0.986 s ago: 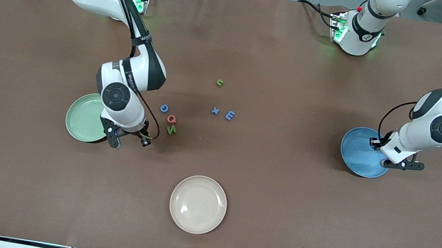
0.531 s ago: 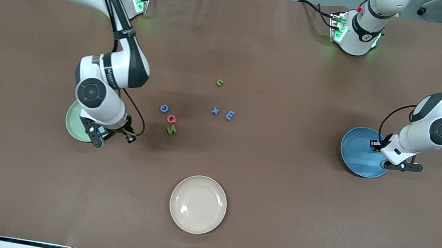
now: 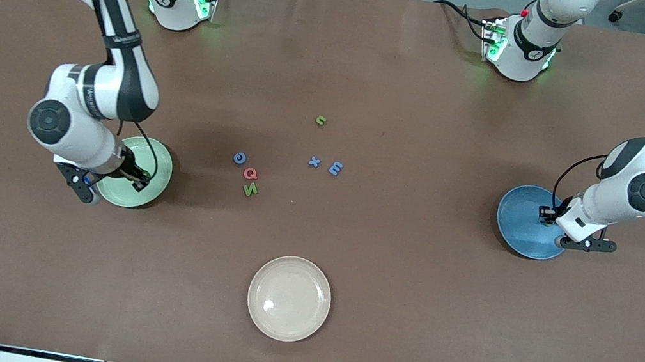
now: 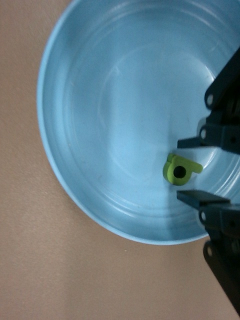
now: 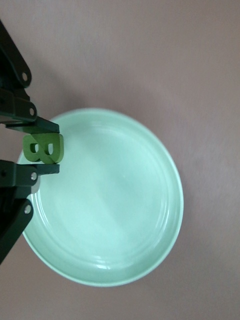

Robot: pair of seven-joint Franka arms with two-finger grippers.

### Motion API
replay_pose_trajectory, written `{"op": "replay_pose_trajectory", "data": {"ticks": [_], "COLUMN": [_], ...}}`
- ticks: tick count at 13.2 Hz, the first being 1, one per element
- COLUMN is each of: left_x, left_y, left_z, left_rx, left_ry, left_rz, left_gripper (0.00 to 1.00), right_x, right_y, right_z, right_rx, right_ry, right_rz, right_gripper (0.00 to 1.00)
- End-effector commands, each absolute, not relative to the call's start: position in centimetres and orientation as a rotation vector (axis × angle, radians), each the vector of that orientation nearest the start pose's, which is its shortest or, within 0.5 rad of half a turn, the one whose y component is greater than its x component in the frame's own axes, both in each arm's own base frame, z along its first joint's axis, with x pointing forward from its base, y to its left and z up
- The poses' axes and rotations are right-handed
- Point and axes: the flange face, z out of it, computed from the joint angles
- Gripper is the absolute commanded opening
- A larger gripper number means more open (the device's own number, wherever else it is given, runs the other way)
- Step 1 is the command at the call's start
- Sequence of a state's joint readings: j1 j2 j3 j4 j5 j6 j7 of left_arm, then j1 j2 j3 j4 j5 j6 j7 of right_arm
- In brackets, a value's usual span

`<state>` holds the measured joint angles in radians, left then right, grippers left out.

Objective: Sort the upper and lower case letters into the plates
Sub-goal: 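Release the B on the green plate while the left gripper withdraws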

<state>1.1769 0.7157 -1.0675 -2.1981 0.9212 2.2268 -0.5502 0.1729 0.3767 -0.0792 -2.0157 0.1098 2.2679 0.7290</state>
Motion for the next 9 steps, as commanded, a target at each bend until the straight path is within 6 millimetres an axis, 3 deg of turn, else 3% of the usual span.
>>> {"op": "replay_pose_trajectory", "data": {"ticks": [1, 3, 5, 9], "left_x": [52.7, 53.1, 53.0, 51.4], "left_y": [3.2, 0.4, -2.5, -12.6], "left_z": [22.3, 25.1, 26.6, 27.2], "left_rx": [-3.034, -3.048, -3.069, -3.083], "left_ry": [-0.002, -0.037, -0.082, -0.148], "left_rz": [0.163, 0.207, 0.207, 0.230], "left_gripper": [0.98, 0.99, 0.99, 0.99], "right_x": [55.8, 54.0, 53.4, 52.1], "right_y": [4.5, 4.1, 3.5, 2.3], "right_z": [23.7, 21.4, 20.5, 19.2], "right_rx": [-2.916, -2.932, -2.945, -2.955], "right_ry": [1.008, 0.973, 0.941, 0.918], "right_rz": [0.268, 0.218, 0.199, 0.218], "right_gripper": [0.00, 0.00, 0.00, 0.01]}}
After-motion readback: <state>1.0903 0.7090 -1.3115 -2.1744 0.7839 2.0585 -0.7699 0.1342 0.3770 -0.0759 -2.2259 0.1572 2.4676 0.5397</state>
